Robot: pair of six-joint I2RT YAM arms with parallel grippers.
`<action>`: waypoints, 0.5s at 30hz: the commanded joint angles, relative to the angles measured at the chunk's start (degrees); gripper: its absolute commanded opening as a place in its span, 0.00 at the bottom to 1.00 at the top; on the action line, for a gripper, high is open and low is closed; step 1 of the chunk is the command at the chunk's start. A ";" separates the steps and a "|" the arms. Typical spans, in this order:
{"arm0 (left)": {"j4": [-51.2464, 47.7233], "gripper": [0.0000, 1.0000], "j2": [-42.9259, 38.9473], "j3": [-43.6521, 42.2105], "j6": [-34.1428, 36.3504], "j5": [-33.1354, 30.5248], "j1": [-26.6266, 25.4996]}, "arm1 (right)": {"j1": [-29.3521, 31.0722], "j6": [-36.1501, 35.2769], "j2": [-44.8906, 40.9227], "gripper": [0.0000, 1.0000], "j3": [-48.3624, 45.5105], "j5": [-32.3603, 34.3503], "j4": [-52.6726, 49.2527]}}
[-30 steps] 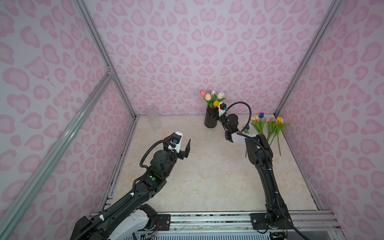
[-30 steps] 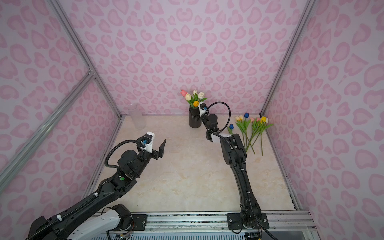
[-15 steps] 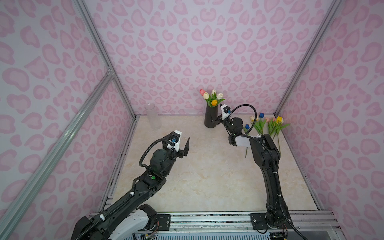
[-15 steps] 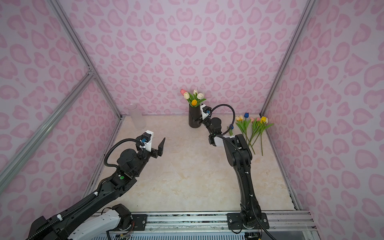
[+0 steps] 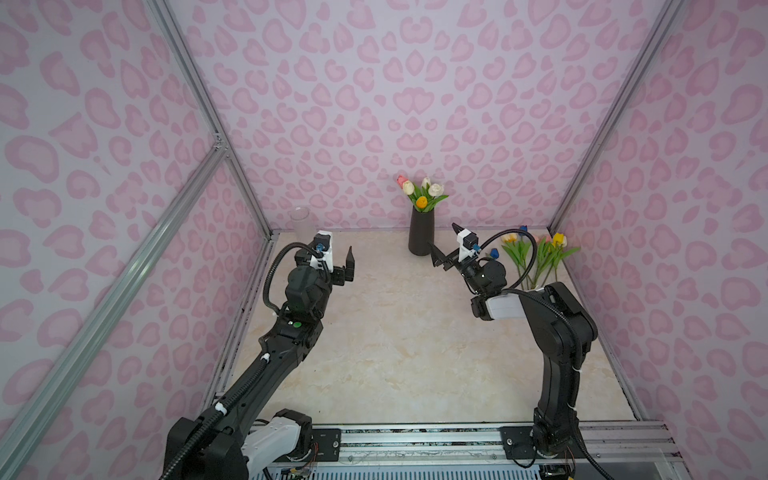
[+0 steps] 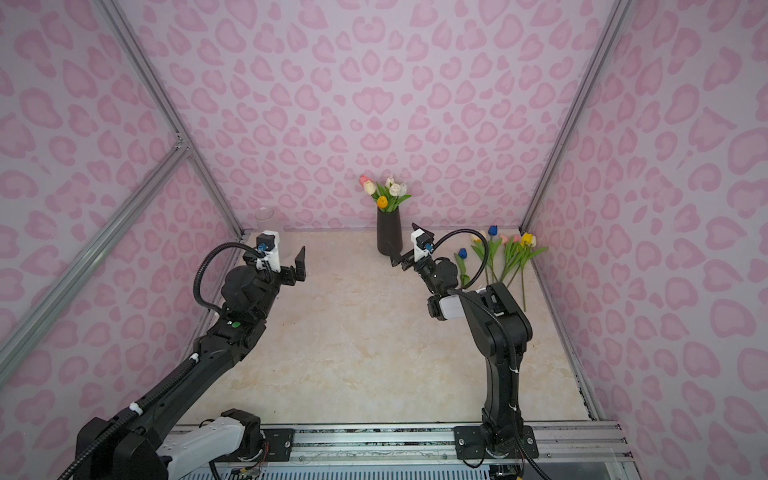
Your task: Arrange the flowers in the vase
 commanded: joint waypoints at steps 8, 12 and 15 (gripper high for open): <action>-21.37 0.97 17.45 23.31 -9.79 12.93 18.58 | 2.53 -1.32 -15.51 0.98 -15.81 3.37 1.14; -15.19 0.97 22.15 22.06 -3.78 13.61 19.72 | 4.20 -1.79 -20.89 0.98 -19.82 3.11 -1.40; -10.73 0.97 26.42 21.82 1.64 15.96 20.02 | 4.69 -1.41 -23.63 0.98 -21.53 2.05 -3.78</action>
